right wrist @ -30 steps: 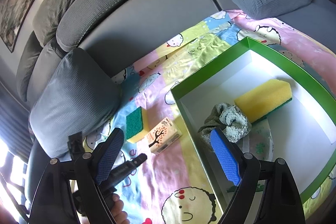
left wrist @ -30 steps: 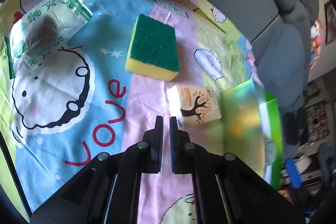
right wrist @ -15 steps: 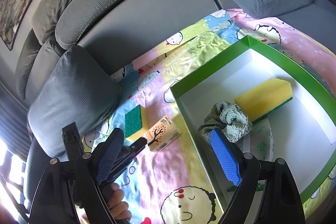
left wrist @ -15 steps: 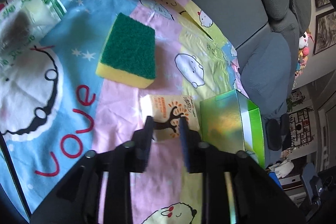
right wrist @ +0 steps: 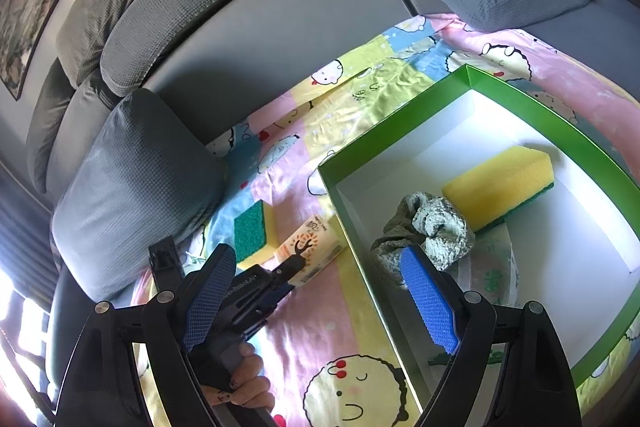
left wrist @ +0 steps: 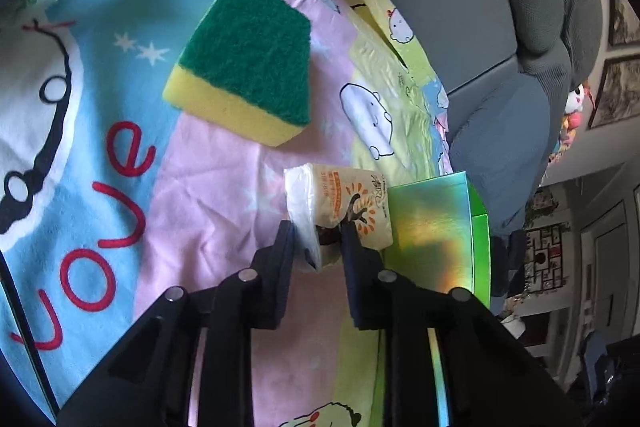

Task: Organize objects
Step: 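Lower the right gripper onto the white tree-print tissue pack and close on it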

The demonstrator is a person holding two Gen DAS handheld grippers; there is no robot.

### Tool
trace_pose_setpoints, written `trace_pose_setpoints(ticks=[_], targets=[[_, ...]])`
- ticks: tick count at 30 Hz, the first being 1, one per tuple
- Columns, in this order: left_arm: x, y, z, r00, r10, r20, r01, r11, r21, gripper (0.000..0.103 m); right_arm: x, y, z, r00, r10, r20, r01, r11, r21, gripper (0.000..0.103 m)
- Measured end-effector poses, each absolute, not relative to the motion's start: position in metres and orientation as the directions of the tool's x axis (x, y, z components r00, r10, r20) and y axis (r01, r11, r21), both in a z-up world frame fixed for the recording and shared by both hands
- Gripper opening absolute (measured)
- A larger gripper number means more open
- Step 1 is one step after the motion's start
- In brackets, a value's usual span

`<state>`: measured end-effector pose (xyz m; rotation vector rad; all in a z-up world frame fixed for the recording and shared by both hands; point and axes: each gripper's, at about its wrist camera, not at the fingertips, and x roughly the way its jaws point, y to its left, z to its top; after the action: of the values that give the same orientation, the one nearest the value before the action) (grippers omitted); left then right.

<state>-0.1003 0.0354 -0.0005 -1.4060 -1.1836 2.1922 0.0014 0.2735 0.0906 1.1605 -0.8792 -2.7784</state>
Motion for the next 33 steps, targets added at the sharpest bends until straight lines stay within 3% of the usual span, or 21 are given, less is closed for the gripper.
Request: trace_pose_setpoints(ticks=[4,9,13,18,23,28,33], targets=[[-0.098,0.031,0.002,-0.494,0.611,-0.619,0.212,-0.606,-0.767,0.019,0.001,0.273,0.091,-0.726,-0.209,-0.655,-0.203,-0.845,0.495,0.086],[-0.081,0.015,0.019,-0.478,0.563,-0.674,0.226,-0.663,-0.714,0.019,-0.002,0.269,0.09,-0.717,-0.228,-0.659,-0.182,-0.851,0.492,0.086],[-0.064,0.002,0.032,-0.455,0.478,-0.751,0.23,-0.752,-0.618,0.019,-0.006,0.258,0.089,-0.696,-0.309,-0.648,-0.113,-0.844,0.524,0.086],[-0.054,-0.01,0.037,-0.463,0.427,-0.777,0.22,-0.794,-0.567,0.02,-0.02,0.227,0.079,-0.625,-0.448,-0.64,0.004,-0.821,0.571,0.086],[-0.058,-0.016,0.027,-0.434,0.4,-0.808,0.237,-0.814,-0.53,0.021,-0.048,0.194,0.056,-0.535,-0.498,-0.683,0.037,-0.821,0.57,0.078],[-0.059,-0.016,0.024,-0.433,0.384,-0.815,0.227,-0.829,-0.511,0.02,-0.076,0.174,0.025,-0.457,-0.444,-0.77,0.01,-0.869,0.495,0.06],[-0.059,-0.014,0.023,-0.433,0.389,-0.813,0.224,-0.827,-0.516,0.02,-0.089,0.172,0.002,-0.42,-0.47,-0.776,-0.005,-0.854,0.52,0.057]])
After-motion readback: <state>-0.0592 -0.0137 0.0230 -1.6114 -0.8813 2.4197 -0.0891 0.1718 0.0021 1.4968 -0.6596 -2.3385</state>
